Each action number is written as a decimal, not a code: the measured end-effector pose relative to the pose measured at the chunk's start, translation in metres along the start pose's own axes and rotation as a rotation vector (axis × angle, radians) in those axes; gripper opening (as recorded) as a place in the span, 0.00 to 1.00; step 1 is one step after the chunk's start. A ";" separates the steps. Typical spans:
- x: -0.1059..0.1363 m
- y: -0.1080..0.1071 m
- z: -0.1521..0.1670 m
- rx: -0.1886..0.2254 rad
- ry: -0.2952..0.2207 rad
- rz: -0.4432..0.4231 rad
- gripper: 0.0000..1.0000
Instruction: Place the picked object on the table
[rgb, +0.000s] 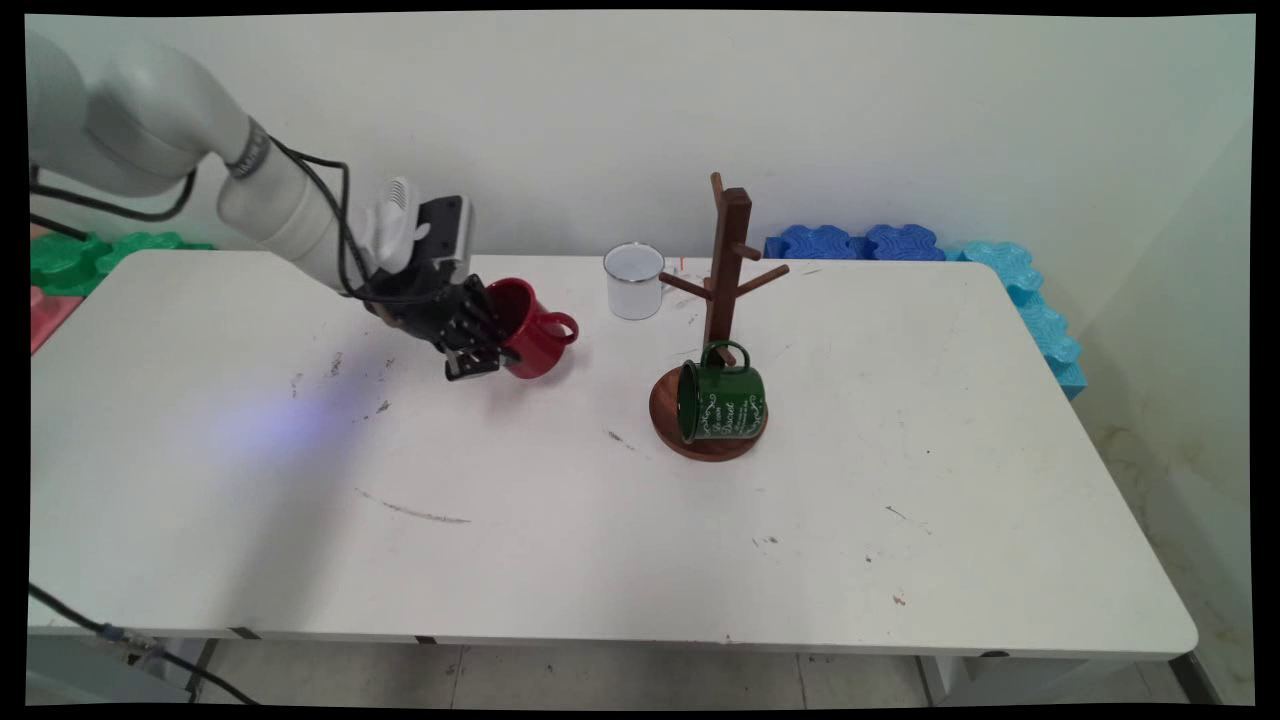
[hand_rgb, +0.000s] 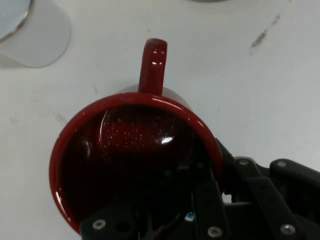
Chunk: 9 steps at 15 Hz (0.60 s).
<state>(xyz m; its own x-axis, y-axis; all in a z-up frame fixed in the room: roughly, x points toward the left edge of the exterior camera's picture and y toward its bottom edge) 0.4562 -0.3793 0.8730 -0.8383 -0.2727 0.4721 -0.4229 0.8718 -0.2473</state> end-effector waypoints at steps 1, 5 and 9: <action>0.001 -0.001 0.004 0.004 -0.006 0.001 0.00; 0.006 -0.004 0.020 0.018 -0.033 -0.005 0.00; 0.011 -0.007 0.030 0.022 -0.052 -0.013 0.00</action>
<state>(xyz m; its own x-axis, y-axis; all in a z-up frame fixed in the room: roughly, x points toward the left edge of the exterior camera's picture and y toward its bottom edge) 0.4399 -0.4000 0.8544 -0.8489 -0.3054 0.4315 -0.4413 0.8588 -0.2603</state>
